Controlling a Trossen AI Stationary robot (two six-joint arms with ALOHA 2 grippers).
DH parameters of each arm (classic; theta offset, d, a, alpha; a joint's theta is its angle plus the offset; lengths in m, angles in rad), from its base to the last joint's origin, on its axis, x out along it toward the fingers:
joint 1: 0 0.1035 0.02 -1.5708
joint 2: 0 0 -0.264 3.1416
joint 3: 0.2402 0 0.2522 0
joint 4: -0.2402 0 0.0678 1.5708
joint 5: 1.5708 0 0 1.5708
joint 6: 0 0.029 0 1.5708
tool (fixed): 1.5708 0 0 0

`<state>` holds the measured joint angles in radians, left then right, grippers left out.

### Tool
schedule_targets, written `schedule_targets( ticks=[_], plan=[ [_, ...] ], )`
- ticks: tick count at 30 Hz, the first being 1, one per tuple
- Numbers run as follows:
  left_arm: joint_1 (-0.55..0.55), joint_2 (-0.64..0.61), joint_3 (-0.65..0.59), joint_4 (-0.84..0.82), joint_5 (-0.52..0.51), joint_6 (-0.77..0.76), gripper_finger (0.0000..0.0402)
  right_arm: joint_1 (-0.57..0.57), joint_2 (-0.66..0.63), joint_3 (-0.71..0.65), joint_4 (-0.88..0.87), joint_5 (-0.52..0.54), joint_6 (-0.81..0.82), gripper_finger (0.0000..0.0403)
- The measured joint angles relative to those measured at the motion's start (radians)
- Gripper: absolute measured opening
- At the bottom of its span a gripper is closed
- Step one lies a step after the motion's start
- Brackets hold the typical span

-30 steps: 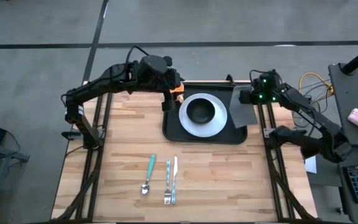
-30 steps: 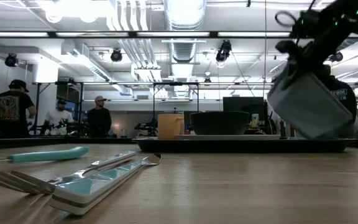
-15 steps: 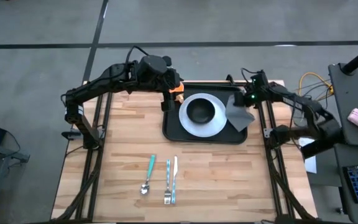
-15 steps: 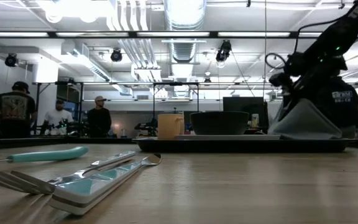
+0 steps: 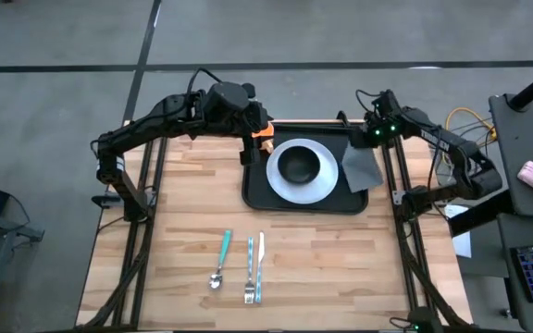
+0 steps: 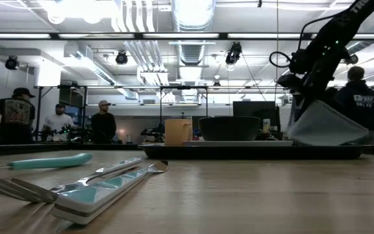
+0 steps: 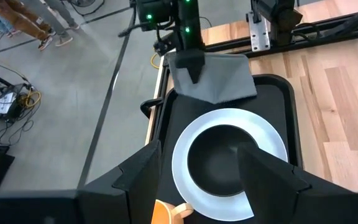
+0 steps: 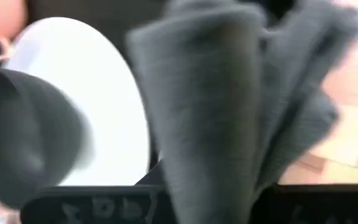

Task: Set up tray
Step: Put the gray napkin on the black tray to the right of the white plate

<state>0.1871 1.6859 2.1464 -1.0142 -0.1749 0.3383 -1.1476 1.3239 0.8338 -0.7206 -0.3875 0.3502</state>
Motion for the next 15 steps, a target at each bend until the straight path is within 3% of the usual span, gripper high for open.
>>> schedule_targets(
  ticks=[10,15],
  plan=[
    [0.0,0.0,0.0,0.0,0.0,0.0,0.0191,0.006,0.105,0.01,-0.014,-0.032,0.024,0.0012],
    [0.0,0.0,0.0,0.0,0.0,0.0,0.0191,0.011,0.084,0.03,-0.02,-0.045,0.038,0.0064]
  ],
)
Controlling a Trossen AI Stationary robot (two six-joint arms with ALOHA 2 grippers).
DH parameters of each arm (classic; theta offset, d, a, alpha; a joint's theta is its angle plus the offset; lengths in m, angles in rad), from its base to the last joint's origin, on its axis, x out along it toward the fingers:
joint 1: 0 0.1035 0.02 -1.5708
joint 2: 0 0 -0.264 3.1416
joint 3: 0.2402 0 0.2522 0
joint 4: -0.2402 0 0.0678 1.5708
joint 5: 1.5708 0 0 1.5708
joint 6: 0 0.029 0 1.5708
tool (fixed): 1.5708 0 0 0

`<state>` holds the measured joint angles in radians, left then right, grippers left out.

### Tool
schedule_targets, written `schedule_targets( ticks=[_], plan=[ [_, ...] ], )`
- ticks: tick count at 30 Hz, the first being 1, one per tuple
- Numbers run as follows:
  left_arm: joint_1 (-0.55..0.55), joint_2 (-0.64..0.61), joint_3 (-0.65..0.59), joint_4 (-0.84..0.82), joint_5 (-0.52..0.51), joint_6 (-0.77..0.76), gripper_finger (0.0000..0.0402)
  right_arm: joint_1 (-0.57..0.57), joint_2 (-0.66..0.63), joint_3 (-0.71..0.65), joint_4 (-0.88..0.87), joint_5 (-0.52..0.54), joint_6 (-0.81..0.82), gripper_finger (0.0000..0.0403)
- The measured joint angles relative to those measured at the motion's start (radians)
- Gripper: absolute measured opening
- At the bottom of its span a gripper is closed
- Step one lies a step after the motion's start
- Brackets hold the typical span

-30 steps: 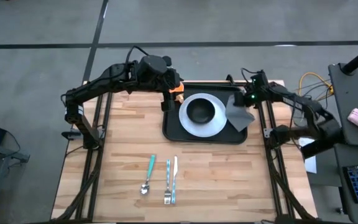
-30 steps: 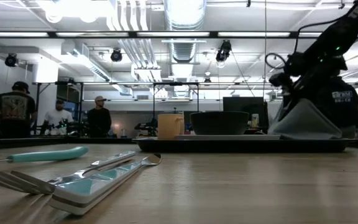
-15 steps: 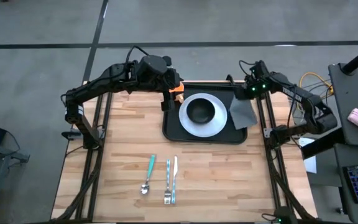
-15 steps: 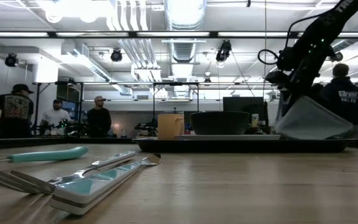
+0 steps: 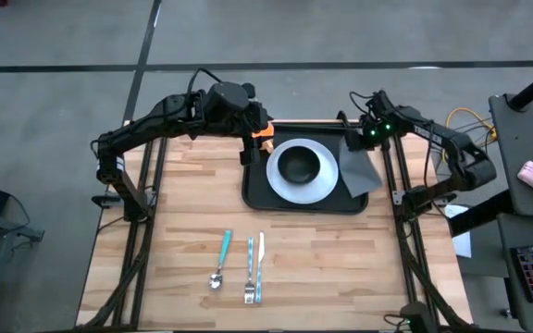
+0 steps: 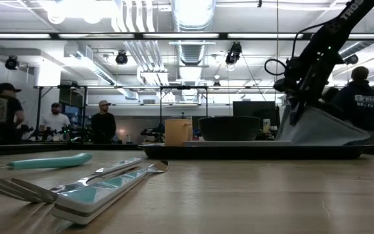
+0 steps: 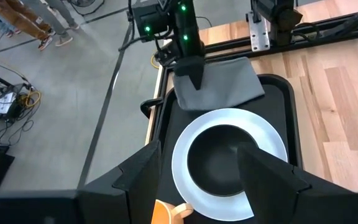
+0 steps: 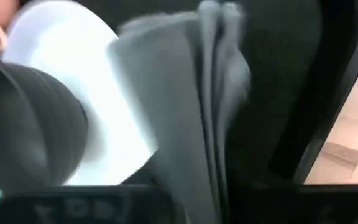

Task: Set up tray
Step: Put the gray napkin on the black tray to the right of the white plate

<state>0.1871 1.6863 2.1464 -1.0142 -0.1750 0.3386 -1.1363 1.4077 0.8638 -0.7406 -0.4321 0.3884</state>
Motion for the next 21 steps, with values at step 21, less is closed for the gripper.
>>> schedule_targets(
  ticks=[21],
  plan=[
    [0.0,0.0,0.0,0.0,0.0,0.002,0.0191,0.21,-0.239,0.13,-0.307,0.373,-0.224,0.0198]
  ],
)
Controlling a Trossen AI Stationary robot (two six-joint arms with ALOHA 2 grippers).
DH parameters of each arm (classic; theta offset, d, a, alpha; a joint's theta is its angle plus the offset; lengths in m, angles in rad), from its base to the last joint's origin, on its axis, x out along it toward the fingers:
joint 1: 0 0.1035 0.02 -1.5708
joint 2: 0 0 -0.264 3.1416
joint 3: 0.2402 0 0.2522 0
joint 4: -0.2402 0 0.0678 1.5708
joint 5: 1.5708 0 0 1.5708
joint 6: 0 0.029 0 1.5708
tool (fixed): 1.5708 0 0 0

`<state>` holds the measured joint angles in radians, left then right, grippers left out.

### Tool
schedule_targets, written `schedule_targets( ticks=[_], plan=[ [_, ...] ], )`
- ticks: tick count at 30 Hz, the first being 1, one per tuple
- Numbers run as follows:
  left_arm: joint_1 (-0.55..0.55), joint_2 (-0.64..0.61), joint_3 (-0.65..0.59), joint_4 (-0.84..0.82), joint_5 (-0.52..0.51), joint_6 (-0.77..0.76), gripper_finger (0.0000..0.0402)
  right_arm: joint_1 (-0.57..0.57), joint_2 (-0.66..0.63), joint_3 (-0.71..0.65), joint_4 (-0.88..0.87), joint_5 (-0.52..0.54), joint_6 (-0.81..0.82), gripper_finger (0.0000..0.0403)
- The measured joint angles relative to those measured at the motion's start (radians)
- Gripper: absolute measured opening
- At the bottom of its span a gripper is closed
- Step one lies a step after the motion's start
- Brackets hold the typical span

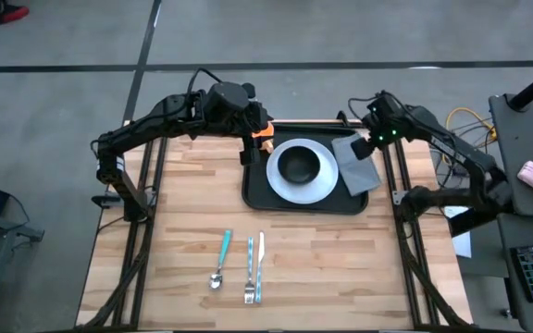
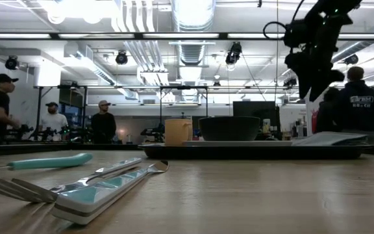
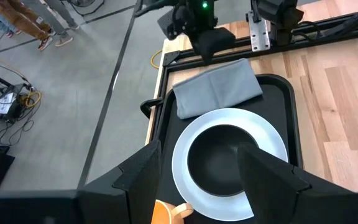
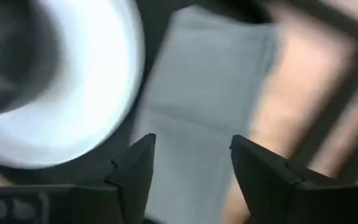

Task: Set up tray
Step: Put the gray napkin on the black tray to the right of the white plate

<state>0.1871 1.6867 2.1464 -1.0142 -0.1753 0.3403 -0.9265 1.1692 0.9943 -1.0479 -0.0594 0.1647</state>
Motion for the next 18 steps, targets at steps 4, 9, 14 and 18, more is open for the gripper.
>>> schedule_targets(
  ticks=[4,9,14,18],
  plan=[
    [0.0,0.0,0.0,0.0,0.0,0.001,0.0191,0.027,-0.044,-0.007,0.006,-0.016,0.017,0.0188],
    [0.0,0.0,0.0,0.0,0.0,0.001,0.0191,0.056,-0.032,-0.093,0.007,-0.089,0.076,0.0171],
    [0.0,0.0,0.0,0.0,0.0,0.002,0.0191,0.088,-0.011,-0.206,0.015,-0.069,0.079,0.0131],
    [0.0,0.0,0.0,0.0,0.0,0.002,0.0191,0.099,-0.017,-0.264,0.048,-0.067,0.097,0.0094]
  ],
)
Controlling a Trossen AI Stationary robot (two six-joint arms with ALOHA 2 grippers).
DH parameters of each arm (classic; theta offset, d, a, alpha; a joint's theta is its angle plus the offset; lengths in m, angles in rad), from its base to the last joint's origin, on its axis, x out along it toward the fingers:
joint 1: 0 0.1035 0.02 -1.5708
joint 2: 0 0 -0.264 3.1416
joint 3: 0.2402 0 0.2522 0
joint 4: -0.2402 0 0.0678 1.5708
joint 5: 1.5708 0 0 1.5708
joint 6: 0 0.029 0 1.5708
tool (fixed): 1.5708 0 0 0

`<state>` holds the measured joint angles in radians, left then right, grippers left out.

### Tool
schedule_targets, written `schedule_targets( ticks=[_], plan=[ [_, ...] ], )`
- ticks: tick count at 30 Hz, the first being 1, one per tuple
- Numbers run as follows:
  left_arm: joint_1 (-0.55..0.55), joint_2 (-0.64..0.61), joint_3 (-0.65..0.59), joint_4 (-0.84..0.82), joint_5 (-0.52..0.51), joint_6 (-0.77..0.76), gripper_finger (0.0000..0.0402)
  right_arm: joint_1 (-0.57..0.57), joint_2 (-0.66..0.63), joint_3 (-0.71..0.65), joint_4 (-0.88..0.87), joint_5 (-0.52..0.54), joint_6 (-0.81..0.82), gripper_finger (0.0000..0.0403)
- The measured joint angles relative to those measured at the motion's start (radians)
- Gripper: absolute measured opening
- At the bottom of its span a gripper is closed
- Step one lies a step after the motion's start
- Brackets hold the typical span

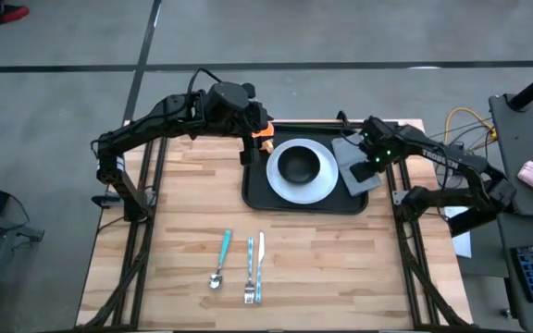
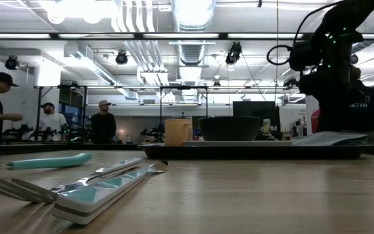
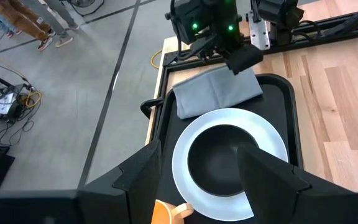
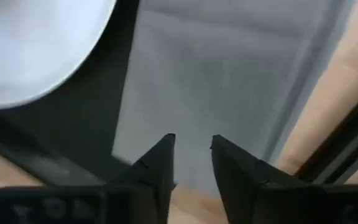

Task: Set up tray
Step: Put the gray napkin on the black tray to the right of the white plate

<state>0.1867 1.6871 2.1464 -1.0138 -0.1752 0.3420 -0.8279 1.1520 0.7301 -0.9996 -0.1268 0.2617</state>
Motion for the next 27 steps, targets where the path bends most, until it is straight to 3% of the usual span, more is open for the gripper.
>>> schedule_targets(
  ticks=[12,20,27],
  plan=[
    [0.0,0.0,0.0,0.0,0.0,0.0,0.0191,0.058,0.03,-0.153,0.282,-0.002,0.126,0.0012],
    [0.0,0.0,0.0,0.0,0.0,0.009,0.0191,0.114,0.079,-0.219,0.32,-0.001,0.21,0.0009],
    [0.0,-0.002,0.0,0.0,0.0,0.02,0.0191,0.199,0.083,-0.212,0.368,-0.032,0.395,0.0008]
  ],
)
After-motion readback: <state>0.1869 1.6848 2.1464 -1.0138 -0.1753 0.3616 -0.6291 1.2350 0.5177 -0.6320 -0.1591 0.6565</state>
